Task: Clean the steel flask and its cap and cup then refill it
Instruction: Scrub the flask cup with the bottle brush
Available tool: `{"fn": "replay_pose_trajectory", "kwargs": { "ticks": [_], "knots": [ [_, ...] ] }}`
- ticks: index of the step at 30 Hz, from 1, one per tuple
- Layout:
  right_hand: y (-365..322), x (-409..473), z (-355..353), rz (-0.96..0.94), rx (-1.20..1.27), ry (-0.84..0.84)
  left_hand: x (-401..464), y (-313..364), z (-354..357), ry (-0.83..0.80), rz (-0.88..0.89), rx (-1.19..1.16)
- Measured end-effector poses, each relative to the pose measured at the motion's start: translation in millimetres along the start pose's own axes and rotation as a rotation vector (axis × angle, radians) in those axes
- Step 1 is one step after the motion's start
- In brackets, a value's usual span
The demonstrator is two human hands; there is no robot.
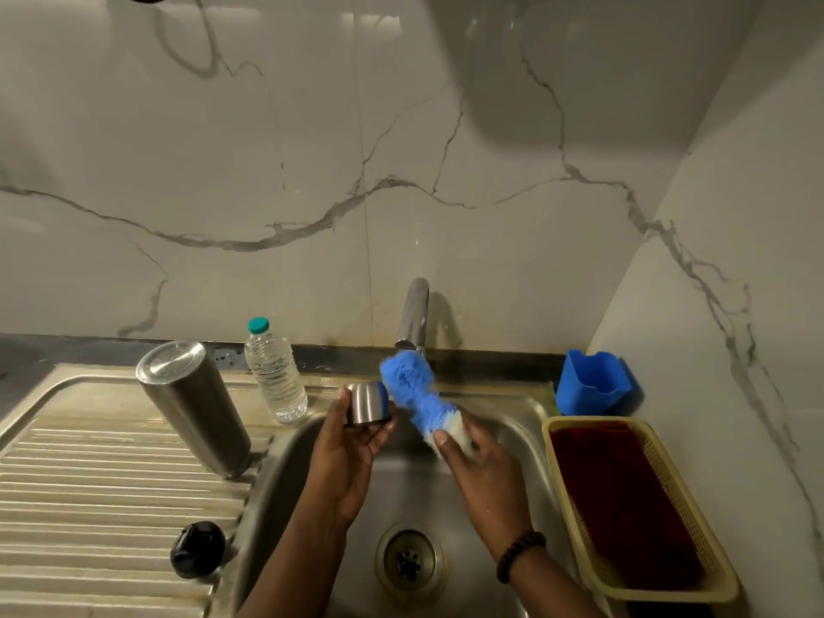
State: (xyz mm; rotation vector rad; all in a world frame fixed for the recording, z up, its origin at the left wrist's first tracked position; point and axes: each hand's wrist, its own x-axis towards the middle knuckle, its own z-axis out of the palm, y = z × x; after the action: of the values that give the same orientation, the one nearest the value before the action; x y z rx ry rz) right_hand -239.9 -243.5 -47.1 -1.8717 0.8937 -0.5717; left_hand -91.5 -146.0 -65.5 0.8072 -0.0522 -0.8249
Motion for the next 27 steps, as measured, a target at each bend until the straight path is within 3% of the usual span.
{"fn": "replay_pose_trajectory", "kwargs": {
  "ticks": [4,8,18,22,27],
  "knots": [
    [-3.0,-4.8,5.6,0.048,-0.007,-0.104,4.3,3.2,0.0,0.000,0.018,0.081],
    [-4.1,0.3,1.8,0.008,-0.048,-0.033,6.3,-1.3,-12.3,-0.016,0.005,0.135],
    [-8.3,0.0,-6.8,-0.060,-0.206,-0.078,10.4,-10.1,-32.1,-0.105,0.024,0.282],
    [-2.6,4.9,-10.7,-0.078,-0.428,-0.032,11.4,-4.1,-33.9,-0.076,0.091,0.375],
    [-7.1,-5.2,-4.8,-0.170,-0.436,-0.033,11.7,-5.0,-30.6,-0.060,0.132,0.417]
  ]
}}
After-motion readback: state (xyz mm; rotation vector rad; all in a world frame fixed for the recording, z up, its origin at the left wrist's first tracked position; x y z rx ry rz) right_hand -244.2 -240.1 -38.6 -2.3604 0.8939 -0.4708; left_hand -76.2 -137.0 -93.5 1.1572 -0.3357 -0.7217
